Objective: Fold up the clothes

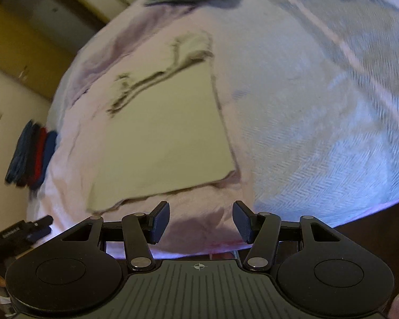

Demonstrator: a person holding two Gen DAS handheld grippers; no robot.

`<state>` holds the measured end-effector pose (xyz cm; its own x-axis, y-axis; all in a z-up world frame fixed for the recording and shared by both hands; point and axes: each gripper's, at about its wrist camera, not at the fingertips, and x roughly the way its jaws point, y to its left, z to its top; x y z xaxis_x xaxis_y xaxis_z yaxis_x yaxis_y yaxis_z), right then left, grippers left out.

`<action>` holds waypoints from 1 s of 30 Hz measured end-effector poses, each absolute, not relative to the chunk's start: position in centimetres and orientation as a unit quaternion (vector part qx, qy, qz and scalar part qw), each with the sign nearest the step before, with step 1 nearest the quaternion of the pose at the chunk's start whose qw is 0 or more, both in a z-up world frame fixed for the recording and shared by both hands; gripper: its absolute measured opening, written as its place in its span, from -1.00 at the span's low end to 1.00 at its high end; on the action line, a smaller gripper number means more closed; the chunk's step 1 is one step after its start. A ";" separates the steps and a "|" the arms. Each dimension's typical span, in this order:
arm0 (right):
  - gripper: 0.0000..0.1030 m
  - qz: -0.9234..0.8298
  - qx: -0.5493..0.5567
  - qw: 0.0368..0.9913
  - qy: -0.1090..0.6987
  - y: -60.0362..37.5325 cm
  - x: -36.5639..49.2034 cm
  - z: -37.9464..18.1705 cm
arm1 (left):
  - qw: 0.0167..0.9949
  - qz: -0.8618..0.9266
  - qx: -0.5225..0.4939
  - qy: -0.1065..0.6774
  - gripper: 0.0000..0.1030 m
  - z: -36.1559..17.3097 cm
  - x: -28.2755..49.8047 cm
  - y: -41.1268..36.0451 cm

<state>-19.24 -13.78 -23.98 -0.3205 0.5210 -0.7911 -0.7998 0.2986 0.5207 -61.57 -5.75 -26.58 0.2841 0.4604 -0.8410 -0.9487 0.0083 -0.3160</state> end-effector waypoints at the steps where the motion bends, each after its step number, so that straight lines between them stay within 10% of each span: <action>1: 0.09 0.574 -0.115 0.571 0.575 -13.0 -18.9 -24.9 | 0.658 0.527 -0.470 0.262 -0.03 -27.9 -61.9 -4.3; 23: 0.09 0.564 0.038 0.475 0.674 -5.9 -14.0 -39.9 | 0.687 0.349 -0.616 0.163 -0.15 -41.9 -67.1 4.7; 25: -0.22 0.575 0.013 0.476 0.666 -5.6 -14.5 -39.9 | 0.691 0.353 -0.607 0.175 -0.46 -41.9 -66.7 4.5; 26: -0.83 0.575 -0.002 0.475 0.666 -5.5 -14.8 -40.0 | 0.692 0.355 -0.602 0.180 -0.64 -41.8 -66.5 4.4; 27: -0.91 0.575 -0.014 0.475 0.666 -5.4 -15.0 -40.1 | 0.693 0.353 -0.601 0.184 -0.97 -41.9 -66.3 4.2; 30: -0.93 0.593 -0.017 0.481 0.645 -6.1 -15.1 -38.7 | 0.705 0.357 -0.589 0.168 -0.97 -41.2 -66.7 3.0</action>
